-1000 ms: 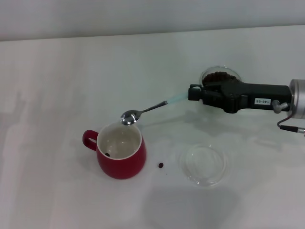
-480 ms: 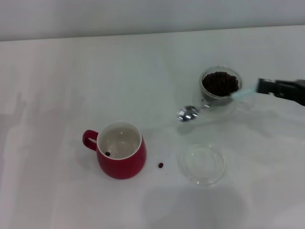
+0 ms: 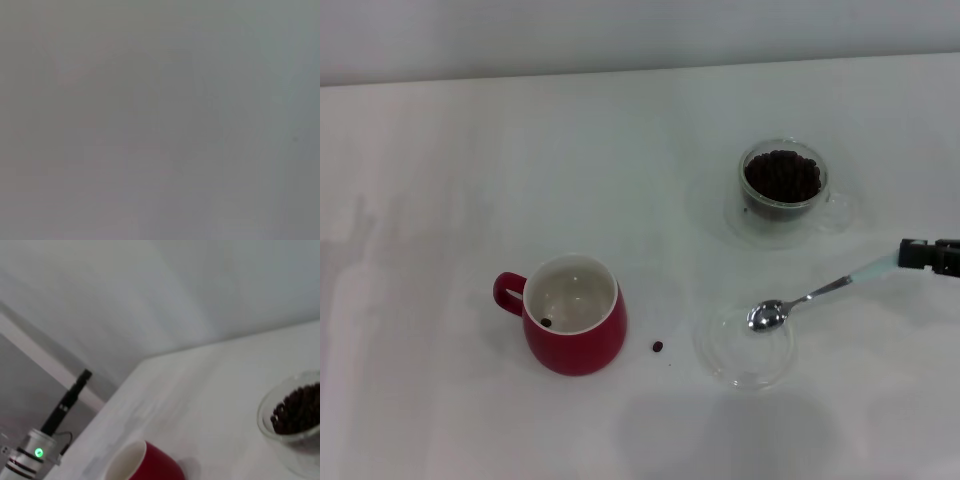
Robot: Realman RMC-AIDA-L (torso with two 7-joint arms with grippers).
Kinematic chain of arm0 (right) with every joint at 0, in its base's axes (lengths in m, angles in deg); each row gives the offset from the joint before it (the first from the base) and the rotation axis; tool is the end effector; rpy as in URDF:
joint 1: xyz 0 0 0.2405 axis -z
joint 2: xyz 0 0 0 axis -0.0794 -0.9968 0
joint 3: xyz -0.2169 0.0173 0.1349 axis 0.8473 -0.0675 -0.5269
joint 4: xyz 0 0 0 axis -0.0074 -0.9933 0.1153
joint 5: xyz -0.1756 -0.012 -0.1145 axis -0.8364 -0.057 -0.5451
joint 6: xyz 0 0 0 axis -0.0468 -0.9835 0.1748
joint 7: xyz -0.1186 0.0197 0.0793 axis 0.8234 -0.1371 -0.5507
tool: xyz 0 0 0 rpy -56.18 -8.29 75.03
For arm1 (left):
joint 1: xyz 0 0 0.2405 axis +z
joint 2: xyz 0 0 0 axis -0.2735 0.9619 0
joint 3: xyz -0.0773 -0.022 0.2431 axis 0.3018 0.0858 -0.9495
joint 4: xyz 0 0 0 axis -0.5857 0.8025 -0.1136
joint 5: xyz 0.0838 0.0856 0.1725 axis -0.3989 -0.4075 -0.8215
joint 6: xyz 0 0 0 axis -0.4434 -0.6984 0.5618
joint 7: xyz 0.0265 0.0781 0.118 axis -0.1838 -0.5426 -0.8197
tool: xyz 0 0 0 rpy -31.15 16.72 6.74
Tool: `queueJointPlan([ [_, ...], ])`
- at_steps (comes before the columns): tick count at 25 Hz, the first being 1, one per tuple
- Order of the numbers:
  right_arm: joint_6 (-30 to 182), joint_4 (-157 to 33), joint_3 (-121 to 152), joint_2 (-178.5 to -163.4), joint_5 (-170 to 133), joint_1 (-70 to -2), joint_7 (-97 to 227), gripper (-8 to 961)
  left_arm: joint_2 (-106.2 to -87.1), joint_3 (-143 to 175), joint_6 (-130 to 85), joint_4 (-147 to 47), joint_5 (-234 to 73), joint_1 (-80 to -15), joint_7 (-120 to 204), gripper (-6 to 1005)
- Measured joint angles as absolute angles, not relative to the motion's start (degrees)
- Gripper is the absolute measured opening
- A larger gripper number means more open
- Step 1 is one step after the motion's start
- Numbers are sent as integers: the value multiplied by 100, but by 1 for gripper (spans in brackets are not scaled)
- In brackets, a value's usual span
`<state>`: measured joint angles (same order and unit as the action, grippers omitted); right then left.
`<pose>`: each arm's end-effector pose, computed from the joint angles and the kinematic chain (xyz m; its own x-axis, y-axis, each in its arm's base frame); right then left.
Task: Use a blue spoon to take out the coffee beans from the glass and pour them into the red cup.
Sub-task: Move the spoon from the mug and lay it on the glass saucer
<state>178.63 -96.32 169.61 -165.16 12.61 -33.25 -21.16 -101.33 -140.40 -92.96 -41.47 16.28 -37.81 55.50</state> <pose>0.3584 0.2485 0.0923 0.4010 -0.7291 -0.5547 -0.8482 -0.5242 0.0759 -0.3356 0.2970 -0.0069 0.5569 -0.1334 0.8198 0.8214 -0.0582 -0.5674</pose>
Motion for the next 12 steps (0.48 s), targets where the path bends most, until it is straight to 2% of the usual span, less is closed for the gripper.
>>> queueJointPlan([
  [7, 17586, -9595, 16960, -16636, 1088, -3394, -2123, 170, -10127, -14040, -9274, -4123, 1628, -3803, 5550, 895],
  [12, 17276, -9582, 16960, -16775, 841, -3484, -2126, 171, -10118, -14040, -9237, -4123, 1619, -3802, 5550, 893],
])
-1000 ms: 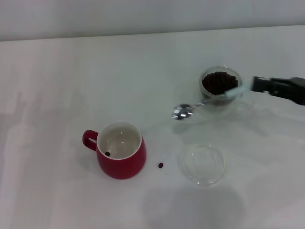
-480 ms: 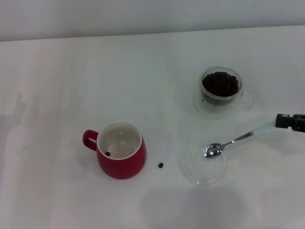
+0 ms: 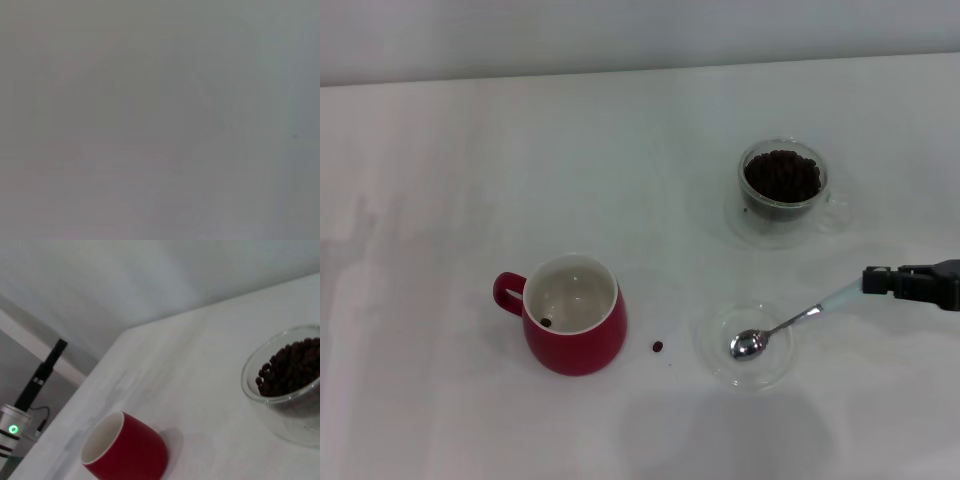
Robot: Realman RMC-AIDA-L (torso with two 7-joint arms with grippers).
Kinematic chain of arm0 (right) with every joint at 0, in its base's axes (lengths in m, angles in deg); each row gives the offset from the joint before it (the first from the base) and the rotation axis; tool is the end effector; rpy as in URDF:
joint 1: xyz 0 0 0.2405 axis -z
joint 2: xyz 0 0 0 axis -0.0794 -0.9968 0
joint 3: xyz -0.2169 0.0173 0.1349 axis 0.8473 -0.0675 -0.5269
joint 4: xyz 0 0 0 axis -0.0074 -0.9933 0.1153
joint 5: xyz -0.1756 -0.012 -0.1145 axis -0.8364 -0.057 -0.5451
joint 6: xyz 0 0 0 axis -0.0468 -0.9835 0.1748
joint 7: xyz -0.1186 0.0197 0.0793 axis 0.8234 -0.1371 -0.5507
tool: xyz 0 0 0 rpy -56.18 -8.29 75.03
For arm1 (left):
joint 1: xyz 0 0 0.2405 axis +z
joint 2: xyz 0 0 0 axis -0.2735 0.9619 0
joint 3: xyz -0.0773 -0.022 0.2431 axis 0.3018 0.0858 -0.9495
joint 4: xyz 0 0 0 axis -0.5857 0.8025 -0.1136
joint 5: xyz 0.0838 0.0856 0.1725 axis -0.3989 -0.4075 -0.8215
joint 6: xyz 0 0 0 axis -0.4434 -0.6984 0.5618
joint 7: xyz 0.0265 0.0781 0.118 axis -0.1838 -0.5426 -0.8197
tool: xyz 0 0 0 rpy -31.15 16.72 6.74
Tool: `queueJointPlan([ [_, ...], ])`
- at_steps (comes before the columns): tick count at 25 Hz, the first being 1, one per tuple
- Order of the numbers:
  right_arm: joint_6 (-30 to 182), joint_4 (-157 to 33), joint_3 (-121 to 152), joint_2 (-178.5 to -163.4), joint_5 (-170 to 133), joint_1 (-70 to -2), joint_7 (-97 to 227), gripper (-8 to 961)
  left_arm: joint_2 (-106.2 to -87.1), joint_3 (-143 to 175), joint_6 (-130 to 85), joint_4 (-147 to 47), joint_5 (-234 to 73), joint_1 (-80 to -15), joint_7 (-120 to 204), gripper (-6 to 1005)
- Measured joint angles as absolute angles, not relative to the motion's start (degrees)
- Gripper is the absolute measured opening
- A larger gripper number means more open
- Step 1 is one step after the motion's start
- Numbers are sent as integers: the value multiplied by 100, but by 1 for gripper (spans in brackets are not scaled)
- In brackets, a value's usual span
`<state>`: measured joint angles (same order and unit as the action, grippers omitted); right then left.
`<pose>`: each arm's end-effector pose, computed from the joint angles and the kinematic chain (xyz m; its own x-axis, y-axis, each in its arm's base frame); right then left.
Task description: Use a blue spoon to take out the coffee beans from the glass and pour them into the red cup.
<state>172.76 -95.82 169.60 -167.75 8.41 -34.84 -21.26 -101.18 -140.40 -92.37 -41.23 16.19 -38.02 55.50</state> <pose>0.3607 0.2546 0.0646 0.4004 -0.7728 -0.4924 -0.8715 -0.4872 0.0560 -0.3353 0.2987 -0.0077 0.5566 -0.1259 0.8212 0.8219 -0.0611 -0.5664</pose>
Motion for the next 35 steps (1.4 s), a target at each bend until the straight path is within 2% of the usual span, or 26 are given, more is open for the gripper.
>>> queueJointPlan([
  [9, 17040, -9573, 16960, -16920, 740, -3523, -2123, 173, -10116, -14040, -9237, -4123, 1608, -3783, 5550, 893],
  [31, 16677, -9602, 16929, -16922, 743, -3367, -2132, 177, -10116, -14061, -9239, -4132, 1593, -3788, 5550, 893],
  [33, 16659, -9630, 16924, -16919, 936, -3313, -2108, 356, -10118, -14068, -9239, -4131, 1593, -3782, 5550, 892],
  [35, 16619, -9634, 16927, -16911, 1260, -3243, -2010, 382, -10121, -14073, -9239, -4127, 1593, -3774, 5550, 892],
])
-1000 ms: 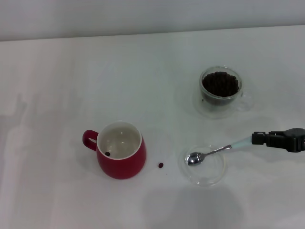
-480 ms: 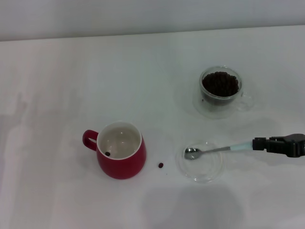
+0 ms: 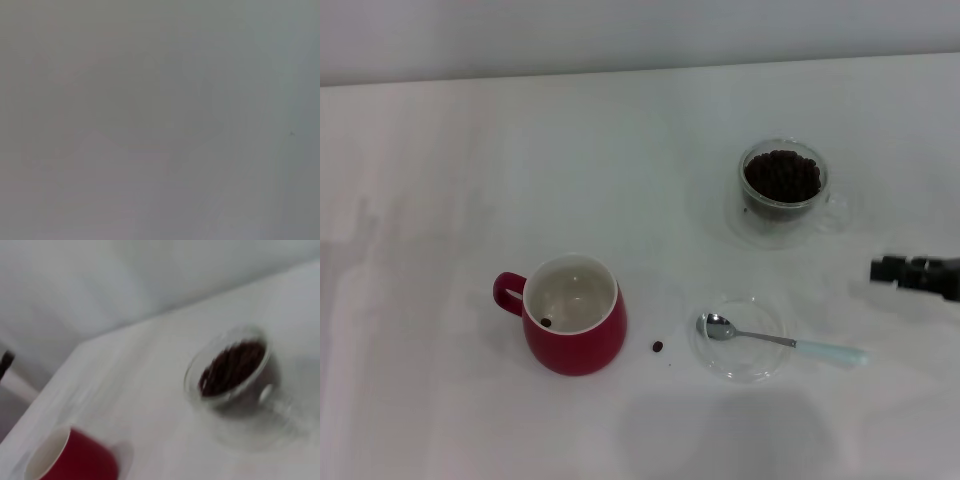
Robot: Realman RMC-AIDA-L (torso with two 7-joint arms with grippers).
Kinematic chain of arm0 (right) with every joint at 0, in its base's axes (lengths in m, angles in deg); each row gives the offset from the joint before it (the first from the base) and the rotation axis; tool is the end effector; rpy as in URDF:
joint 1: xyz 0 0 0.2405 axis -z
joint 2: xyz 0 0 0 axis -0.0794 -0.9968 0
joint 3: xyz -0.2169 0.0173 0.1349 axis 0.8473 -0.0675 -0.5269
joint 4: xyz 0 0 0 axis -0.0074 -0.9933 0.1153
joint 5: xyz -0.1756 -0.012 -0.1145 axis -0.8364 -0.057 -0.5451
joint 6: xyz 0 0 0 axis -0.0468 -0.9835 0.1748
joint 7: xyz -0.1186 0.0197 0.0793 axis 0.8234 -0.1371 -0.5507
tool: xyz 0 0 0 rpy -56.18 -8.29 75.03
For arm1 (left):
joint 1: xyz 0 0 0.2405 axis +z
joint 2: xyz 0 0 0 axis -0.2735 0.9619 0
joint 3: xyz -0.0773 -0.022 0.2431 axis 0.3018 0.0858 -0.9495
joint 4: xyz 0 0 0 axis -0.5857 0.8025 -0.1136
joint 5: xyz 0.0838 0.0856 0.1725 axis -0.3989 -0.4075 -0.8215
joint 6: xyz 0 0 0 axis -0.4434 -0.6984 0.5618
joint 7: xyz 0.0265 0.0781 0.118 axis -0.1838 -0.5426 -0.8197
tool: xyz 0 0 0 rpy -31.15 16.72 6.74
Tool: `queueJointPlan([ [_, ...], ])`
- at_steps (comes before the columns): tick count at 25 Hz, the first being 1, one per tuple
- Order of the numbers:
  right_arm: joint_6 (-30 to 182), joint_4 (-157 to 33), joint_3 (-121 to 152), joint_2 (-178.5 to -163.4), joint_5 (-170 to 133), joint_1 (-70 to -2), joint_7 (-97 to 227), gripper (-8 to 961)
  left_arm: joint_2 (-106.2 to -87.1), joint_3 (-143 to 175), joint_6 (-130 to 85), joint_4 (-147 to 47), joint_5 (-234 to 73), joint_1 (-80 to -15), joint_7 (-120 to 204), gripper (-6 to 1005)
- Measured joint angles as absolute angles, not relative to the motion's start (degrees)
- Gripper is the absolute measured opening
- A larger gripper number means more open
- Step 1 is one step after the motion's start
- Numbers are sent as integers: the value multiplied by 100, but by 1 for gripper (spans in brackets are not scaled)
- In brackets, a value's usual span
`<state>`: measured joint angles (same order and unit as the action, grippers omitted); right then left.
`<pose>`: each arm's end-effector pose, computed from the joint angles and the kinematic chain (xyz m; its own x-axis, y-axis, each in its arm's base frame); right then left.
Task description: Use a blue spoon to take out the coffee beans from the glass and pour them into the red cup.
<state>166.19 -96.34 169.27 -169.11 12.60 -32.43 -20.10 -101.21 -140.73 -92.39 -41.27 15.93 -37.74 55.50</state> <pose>0.3799 0.2521 0.0611 0.3716 -0.7447 -0.5544 -0.9071 -0.4183 -0.0462 -0.3359 0.2968 -0.0090 0.5594 -0.1201 0.8202 0.8198 -0.0661 -0.5688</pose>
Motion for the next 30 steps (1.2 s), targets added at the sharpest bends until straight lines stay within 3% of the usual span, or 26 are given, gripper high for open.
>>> queueJointPlan([
  [5, 16131, -9621, 16925, -16981, 2700, -3086, -1383, 478, -10125, -14083, -9239, -4123, 1587, -3768, 5550, 893],
  [10, 15160, -9221, 16912, -17389, 5026, -2891, 399, 692, -10125, -14097, -9208, -4120, 1424, -3768, 5550, 895],
  [15, 14517, -7762, 16912, -17328, 6758, -2802, 2927, 877, -10123, -14101, -9079, -4074, 1266, -3747, 5551, 894],
  [24, 13163, -6616, 16164, -17356, 8115, -3243, 6327, 877, -10116, -14080, -8846, -4033, 1281, -3798, 5563, 894],
  [30, 12697, -6480, 15819, -17343, 8149, -3549, 6739, 877, -10110, -14058, -8814, -4068, 1278, -3868, 5800, 895],
])
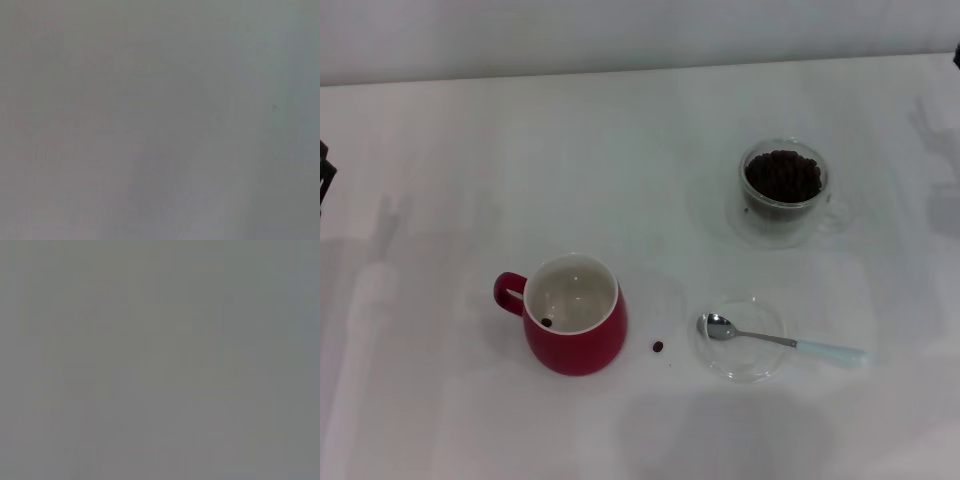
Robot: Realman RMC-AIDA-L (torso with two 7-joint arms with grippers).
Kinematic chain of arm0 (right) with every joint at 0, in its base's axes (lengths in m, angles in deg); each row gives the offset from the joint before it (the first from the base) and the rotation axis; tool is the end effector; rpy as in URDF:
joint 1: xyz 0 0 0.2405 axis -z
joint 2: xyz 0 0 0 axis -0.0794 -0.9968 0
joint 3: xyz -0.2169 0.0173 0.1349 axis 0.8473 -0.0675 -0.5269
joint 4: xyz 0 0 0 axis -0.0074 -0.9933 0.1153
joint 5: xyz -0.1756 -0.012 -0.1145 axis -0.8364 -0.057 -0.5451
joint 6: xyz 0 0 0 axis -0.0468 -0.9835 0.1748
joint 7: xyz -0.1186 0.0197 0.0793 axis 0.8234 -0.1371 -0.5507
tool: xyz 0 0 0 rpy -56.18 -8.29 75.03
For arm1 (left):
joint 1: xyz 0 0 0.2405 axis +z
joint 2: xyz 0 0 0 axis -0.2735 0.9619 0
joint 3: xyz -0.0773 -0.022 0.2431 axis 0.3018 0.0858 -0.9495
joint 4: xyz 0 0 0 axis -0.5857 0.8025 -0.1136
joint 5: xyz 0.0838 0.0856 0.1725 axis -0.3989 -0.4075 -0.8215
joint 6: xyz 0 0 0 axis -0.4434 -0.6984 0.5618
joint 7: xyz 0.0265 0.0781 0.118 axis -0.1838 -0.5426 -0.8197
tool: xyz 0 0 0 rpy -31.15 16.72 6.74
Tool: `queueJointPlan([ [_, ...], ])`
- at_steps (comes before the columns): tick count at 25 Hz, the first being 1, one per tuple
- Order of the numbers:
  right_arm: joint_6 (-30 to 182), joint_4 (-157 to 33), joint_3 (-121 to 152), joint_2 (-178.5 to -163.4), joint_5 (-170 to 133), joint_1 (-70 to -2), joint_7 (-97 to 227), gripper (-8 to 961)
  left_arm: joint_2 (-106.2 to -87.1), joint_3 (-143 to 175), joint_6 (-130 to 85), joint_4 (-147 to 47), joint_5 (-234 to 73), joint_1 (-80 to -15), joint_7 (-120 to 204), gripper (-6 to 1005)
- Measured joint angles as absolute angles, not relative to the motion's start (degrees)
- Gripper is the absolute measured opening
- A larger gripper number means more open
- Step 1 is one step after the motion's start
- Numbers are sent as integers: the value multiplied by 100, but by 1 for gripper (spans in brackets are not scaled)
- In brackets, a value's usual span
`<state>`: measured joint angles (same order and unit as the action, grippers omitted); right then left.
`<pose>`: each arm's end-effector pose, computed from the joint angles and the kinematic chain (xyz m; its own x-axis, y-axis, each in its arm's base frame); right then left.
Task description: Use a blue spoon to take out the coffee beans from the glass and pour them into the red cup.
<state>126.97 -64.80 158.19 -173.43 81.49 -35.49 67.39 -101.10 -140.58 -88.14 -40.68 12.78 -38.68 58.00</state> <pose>0.3787 0.3592 0.0564 0.8154 -0.0396 -0.5775 -0.5648 0.1637 -0.8088 -0.3327 0.3032 -0.0223 0.5362 -0.0428 0.8430 0.8356 -0.1147 -0.5373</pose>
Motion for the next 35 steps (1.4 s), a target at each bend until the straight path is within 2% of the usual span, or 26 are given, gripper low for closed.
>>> queueJointPlan([
  [15, 12311, -6348, 15881, -17340, 8003, -3851, 6684, 877, -10099, -14031, -8781, -4105, 1334, -4031, 5937, 895],
  [24, 12391, -6439, 15868, -17154, 6322, -3845, 4918, 877, -10099, -14014, -8851, -4115, 1648, -3946, 5937, 893],
  [28, 12410, -6459, 15850, -17180, 6299, -3815, 4857, 877, -10101, -14013, -8898, -4096, 1965, -3859, 5937, 894],
  [35, 12353, -6657, 15825, -17317, 6332, -3813, 4901, 877, -10108, -14013, -8956, -4075, 1994, -3858, 5937, 895],
])
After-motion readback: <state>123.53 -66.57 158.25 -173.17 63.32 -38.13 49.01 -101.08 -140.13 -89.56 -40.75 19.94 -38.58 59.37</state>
